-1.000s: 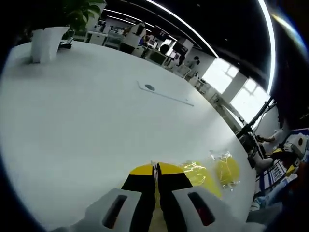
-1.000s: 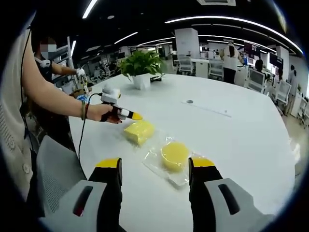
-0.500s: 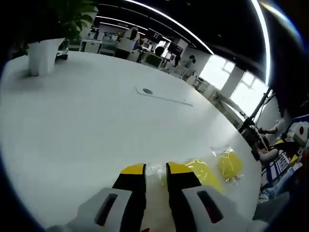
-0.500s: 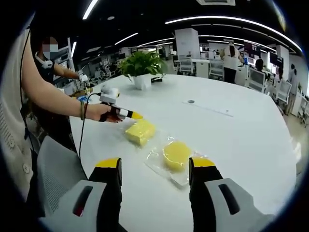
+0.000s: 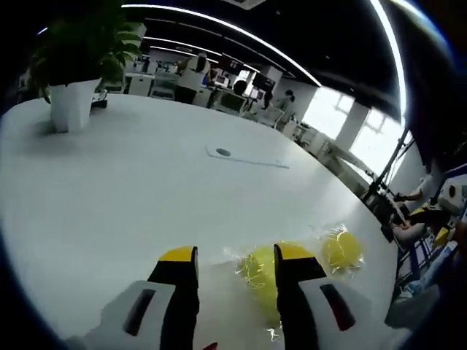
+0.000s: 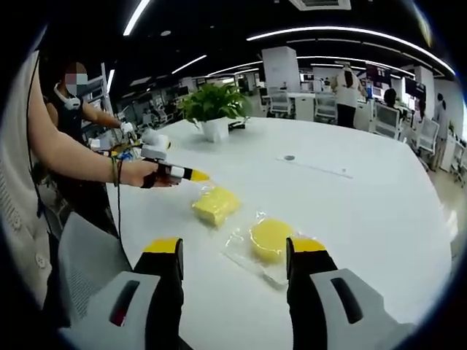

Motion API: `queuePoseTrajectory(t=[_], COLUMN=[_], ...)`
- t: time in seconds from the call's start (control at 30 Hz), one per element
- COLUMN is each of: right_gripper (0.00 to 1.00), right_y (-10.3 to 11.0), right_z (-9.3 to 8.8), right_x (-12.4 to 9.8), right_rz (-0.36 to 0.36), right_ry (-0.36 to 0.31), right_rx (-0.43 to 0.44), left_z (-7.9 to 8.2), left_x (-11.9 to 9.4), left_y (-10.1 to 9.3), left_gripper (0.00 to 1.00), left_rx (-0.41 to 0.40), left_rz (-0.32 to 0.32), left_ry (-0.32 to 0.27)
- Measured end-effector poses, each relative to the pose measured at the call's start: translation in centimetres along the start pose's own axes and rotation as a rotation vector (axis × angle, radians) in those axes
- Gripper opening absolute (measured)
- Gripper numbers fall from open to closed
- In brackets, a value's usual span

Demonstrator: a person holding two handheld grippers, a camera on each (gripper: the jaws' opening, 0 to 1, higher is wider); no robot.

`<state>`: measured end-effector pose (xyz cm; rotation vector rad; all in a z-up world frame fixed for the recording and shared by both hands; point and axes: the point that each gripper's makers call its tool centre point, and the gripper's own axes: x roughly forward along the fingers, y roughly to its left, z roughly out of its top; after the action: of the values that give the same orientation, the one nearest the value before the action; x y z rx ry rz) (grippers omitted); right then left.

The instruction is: Compare the silicone blocks by pressing each to a similar depth, holding the contact briefly, and releasing to observe deformation and rebound differences across the visible hardness samples.

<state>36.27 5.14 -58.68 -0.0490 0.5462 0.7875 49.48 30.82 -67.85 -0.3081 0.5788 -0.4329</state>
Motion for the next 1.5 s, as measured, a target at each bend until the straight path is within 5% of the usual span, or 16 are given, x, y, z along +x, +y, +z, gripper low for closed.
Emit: queuePoseTrajectory(t=[0.9,1.5], right_gripper=[0.58,0.61], right_y=[2.1,2.3], right_z=[-1.5,-5.0], right_x=[-1.0,-2.6], right_rz=[-0.026,-0.096], right_ry=[-0.101,-0.096], right_rx=[0.113,0.146], left_z=[-1.4,-4.4], left_x=[-10.5,-15.4], left_y=[-4.3,-6.6], left_gripper=[0.52,0.56], left_rx=[0.285,0.238], left_rz=[0.057,0.079], left_ry=[-0.054,-0.044])
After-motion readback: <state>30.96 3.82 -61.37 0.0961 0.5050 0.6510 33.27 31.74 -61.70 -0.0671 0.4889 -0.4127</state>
